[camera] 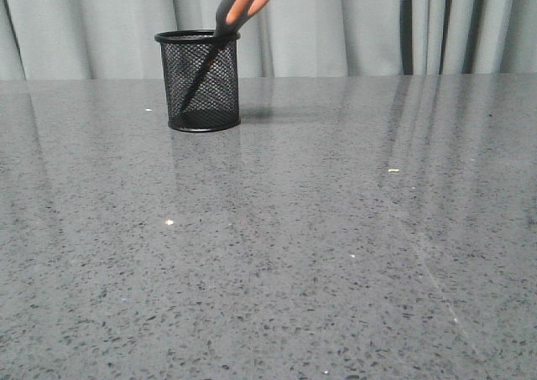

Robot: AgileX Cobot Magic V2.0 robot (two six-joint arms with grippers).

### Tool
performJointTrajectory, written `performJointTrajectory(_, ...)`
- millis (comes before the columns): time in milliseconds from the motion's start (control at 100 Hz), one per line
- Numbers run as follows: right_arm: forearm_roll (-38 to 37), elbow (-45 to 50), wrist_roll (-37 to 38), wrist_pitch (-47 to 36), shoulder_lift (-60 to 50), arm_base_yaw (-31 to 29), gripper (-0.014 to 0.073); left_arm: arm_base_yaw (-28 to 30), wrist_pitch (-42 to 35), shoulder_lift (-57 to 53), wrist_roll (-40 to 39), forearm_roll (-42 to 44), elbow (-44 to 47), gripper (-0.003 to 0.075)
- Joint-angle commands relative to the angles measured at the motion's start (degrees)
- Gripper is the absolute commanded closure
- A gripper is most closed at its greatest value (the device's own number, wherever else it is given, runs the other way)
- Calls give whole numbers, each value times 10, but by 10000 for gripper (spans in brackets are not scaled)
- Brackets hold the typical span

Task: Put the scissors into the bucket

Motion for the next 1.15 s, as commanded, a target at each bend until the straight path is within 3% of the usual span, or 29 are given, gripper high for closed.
performJointTrajectory(0, -11, 1, -2, -67, -2, -48, 638, 1, -42, -16, -5, 0, 23, 739)
performJointTrajectory(140, -12, 46, 0, -63, -46, -121, 638, 1, -42, -16, -5, 0, 23, 740)
performJointTrajectory(320, -20, 123, 3, -58, -151, -162, 638, 1, -42, -16, -5, 0, 23, 739)
performJointTrajectory(590, -62, 135, 23, 22, -161, -166, 638, 1, -40, -16, -5, 0, 23, 740)
performJointTrajectory(1140, -62, 134, 23, 18, -161, -166, 638, 1, -40, -16, -5, 0, 23, 739)
